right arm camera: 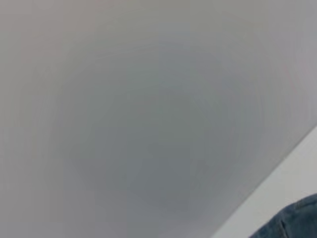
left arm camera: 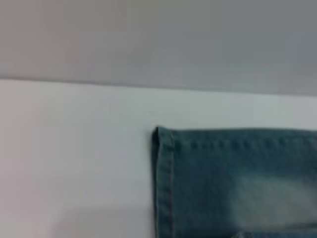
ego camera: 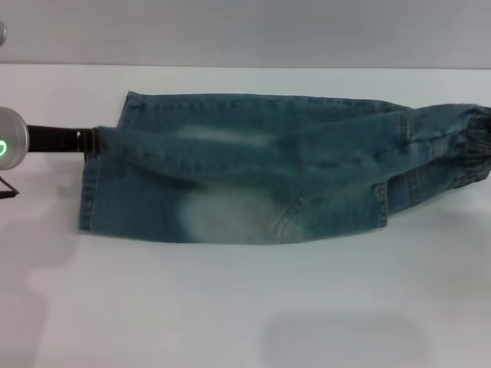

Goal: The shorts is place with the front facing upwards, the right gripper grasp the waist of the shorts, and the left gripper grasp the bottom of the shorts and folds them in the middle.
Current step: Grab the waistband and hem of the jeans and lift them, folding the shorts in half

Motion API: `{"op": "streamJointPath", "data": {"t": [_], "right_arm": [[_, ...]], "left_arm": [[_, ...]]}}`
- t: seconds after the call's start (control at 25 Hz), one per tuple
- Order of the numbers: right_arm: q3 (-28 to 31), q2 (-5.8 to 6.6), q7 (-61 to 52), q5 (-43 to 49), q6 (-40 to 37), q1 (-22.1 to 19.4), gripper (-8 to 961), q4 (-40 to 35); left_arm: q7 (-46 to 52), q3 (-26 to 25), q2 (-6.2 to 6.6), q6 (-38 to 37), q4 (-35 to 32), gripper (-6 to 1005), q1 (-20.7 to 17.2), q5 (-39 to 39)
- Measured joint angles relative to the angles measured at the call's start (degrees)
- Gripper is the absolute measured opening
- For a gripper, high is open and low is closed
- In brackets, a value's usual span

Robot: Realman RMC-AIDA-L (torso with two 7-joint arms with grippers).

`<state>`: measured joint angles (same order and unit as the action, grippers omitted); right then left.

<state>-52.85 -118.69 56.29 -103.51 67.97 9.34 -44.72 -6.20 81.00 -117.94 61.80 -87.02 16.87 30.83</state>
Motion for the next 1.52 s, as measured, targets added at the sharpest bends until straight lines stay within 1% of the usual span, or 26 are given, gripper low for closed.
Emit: {"op": "streamJointPath", "data": {"t": [0.08,0.16,0.2,0.52,0.68,0.76,0.84,0.96,1.04,1.12,1.16,1.28,1.32,1.36,1.52], "right_arm": [[1.1,0.03,1.4,-1.4,0.4,1.2,20,2.9],[1.5,0.04,1.7,-1.5,0.6,1.6,21,3.5],[2.7,-0.03,2.5,-2.0,1.0,2.3,21,4.6],[6.7,0.07,5.0,-6.0,2.1,3.1,26,9.0],[7.2,0.14,5.0,-6.3,1.8,3.4,28,9.6],[7.2,0.28,4.9,-6.3,1.5,4.3,29,9.8],[7.2,0.36,4.8,-6.2,1.4,4.7,30,9.9],[7.2,0.78,4.7,-6.2,0.6,5.9,32,10.8],[7.2,1.02,4.7,-6.2,-0.5,6.7,33,11.3],[7.2,1.15,4.7,-6.1,-2.4,7.8,34,11.5],[7.2,1.15,4.7,-6.1,-2.4,7.8,34,11.5],[7.2,1.43,4.7,-6.0,-4.3,8.7,36,12.0],[7.2,1.53,4.7,-6.0,-4.8,9.1,36,12.2],[7.2,1.60,4.7,-6.0,-5.4,9.4,37,12.2],[7.3,1.86,4.6,-6.1,-8.2,10.5,39,12.7]], "left_arm": [[0.0,-0.1,0.00,-1.9,0.4,129,0.1,0.6],[-0.2,-0.2,-0.01,-3.2,0.6,131,0.3,1.3],[-0.4,-0.3,0.00,-3.8,0.7,131,0.4,1.7],[-1.5,-0.8,0.00,-7.6,0.9,137,0.9,3.5],[-1.8,-0.9,-0.01,-9.2,2.3,140,1.9,3.6],[-2.7,-1.2,-0.01,-10.2,3.9,141,3.1,3.8],[-2.9,-1.2,-0.01,-10.4,4.3,142,3.5,3.8],[-3.9,-1.3,0.00,-11.7,6.8,144,5.3,4.4],[-4.1,-1.4,0.02,-12.1,7.3,146,5.6,4.6],[-5.2,-2.1,0.01,-12.8,9.3,147,7.1,5.0],[-5.2,-2.1,0.01,-12.8,9.3,148,7.1,5.0],[-6.7,-3.5,0.01,-13.5,12.7,150,9.2,6.1],[-8.1,-4.8,0.02,-13.9,14.9,150,10.4,7.1],[-8.1,-4.8,0.02,-13.9,14.9,151,10.4,7.1],[-10.6,-6.3,0.04,-15.7,18.8,154,12.4,9.1]]}}
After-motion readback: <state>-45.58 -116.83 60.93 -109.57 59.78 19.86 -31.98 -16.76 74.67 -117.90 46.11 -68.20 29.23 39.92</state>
